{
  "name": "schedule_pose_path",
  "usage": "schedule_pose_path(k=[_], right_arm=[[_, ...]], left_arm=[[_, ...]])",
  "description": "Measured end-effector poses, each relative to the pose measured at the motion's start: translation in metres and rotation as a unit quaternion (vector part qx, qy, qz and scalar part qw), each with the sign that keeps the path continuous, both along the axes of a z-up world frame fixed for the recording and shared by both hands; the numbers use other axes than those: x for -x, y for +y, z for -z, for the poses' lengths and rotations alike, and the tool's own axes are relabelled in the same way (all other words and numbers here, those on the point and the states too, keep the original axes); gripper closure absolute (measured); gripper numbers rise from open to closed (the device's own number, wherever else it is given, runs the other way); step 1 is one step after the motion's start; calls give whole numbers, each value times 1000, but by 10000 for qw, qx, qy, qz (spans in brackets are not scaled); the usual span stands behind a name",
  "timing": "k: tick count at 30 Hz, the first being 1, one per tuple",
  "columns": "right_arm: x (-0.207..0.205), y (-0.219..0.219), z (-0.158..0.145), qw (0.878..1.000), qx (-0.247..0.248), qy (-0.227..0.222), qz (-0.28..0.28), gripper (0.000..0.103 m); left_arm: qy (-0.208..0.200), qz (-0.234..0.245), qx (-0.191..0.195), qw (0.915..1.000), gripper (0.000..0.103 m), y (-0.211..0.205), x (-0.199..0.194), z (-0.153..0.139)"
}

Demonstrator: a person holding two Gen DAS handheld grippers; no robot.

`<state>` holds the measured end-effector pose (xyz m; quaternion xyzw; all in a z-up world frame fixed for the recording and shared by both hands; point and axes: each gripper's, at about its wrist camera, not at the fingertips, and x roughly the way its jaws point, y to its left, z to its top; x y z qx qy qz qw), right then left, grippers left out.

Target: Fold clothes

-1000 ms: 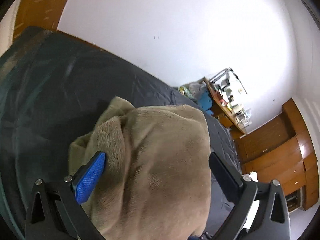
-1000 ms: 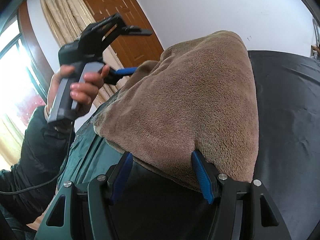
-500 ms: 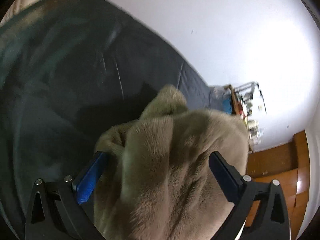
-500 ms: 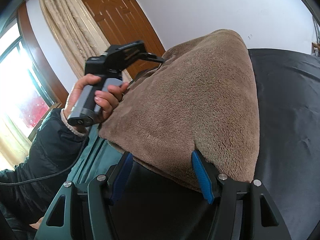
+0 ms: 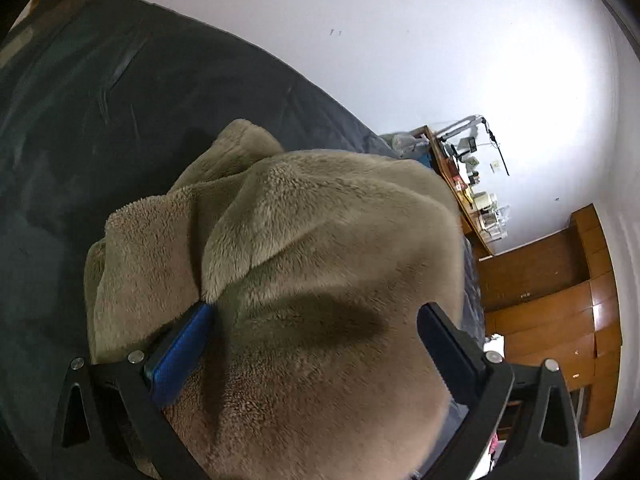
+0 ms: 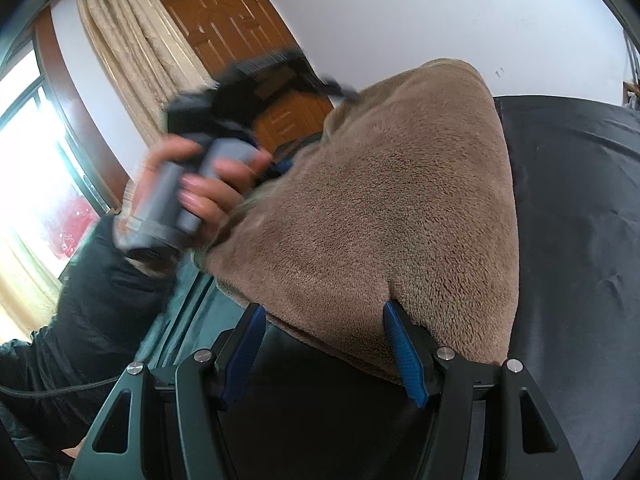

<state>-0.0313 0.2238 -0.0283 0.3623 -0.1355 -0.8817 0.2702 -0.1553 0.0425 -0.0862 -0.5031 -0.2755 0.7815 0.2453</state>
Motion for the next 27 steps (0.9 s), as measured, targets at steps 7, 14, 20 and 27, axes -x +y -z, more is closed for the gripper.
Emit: schedule_pose_path(k=[7, 14, 20, 27], right_arm=[[1, 1, 1, 10000, 56, -14, -25, 40], [5, 6, 3, 10000, 90, -32, -23, 40], [6, 5, 2, 9999, 100, -33, -19, 40], [6, 0, 2, 10000, 24, -16, 49, 40]], left_arm=[[133, 84, -177, 9997, 1, -25, -15, -2], [252, -132, -805, 9964, 1, -85, -22, -23], [592, -264, 104, 9978, 1, -100, -23, -26], [14, 9, 117, 9999, 1, -81, -7, 19]])
